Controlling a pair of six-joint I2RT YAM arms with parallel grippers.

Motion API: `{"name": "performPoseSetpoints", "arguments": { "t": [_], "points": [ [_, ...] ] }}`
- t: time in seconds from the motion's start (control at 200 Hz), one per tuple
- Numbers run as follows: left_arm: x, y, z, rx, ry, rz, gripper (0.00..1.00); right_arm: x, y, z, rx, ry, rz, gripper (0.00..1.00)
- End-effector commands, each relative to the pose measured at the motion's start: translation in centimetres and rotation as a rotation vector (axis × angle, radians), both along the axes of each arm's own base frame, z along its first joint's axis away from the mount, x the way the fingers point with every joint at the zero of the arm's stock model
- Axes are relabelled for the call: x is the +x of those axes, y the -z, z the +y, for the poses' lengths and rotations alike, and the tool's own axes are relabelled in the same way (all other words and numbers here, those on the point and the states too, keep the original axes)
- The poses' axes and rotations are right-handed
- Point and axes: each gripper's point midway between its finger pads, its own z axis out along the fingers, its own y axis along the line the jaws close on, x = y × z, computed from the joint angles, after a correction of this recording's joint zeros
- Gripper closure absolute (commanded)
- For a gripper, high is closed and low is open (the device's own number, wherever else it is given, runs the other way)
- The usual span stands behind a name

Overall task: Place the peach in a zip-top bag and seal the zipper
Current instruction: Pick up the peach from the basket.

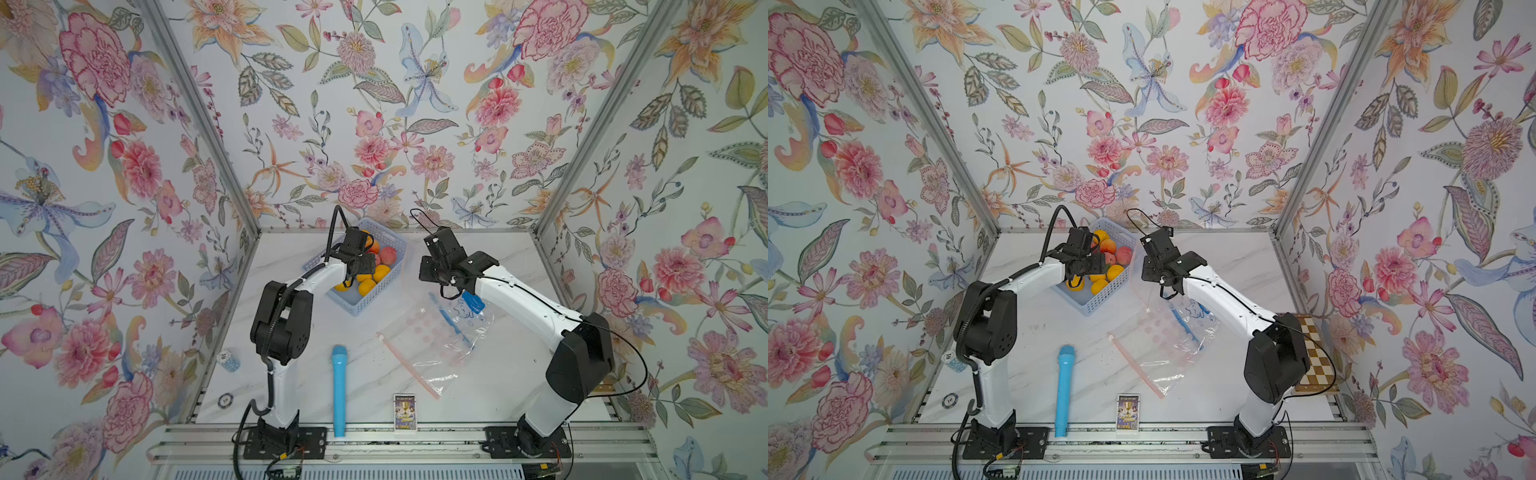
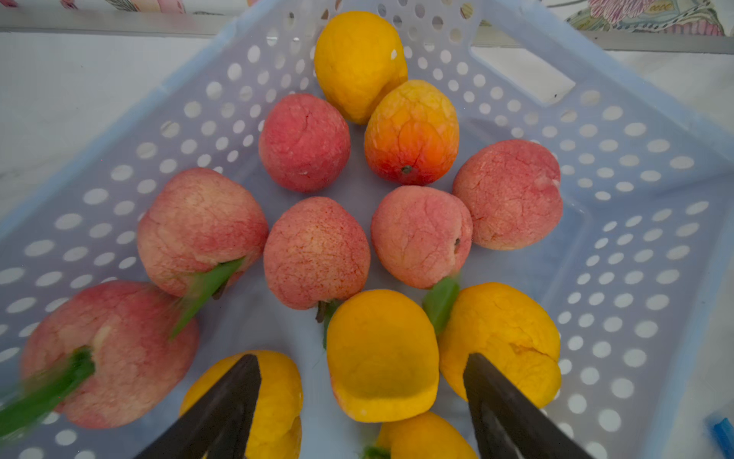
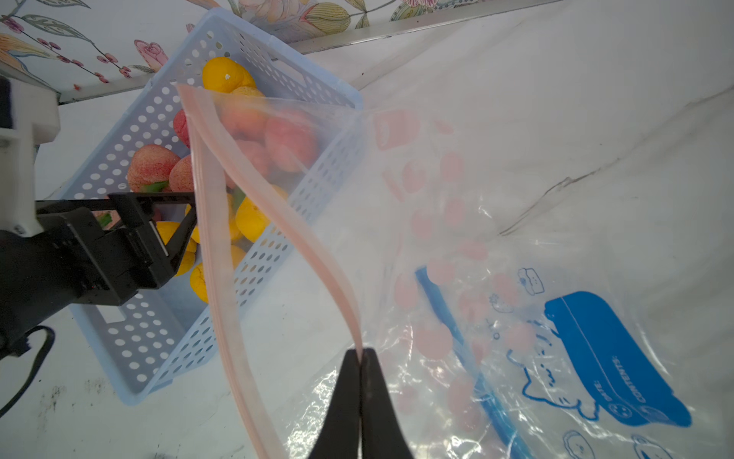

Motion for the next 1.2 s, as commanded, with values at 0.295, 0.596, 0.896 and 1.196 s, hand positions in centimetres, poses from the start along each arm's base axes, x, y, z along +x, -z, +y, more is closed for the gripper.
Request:
{"name": "performPoseSetpoints", "arguments": {
  "t": [0.295,0.596,0.896,1.196],
  "points": [
    [1.4,3.3,-0.1,0.033,0.002,0.060,0.21,0.3,0.0,0.2,0.013,0.005,0.016,1.00],
    [2.0,5.0,0.1,0.049,-0.008,0.079,0.30,0.5,-0.2,0.3,0.007,-0.003,0.009,1.00],
    [2.2,4.1,0.3,0.023,-0.011,0.066,0.58,0.9,0.4,0.2,0.008,0.003,0.024,1.00],
    [1.9,-1.6,0.0,-0.045,-0.002,-0.040,0.61,1.3,0.9,0.3,0.021,0.001,0.041,1.00]
  ]
}}
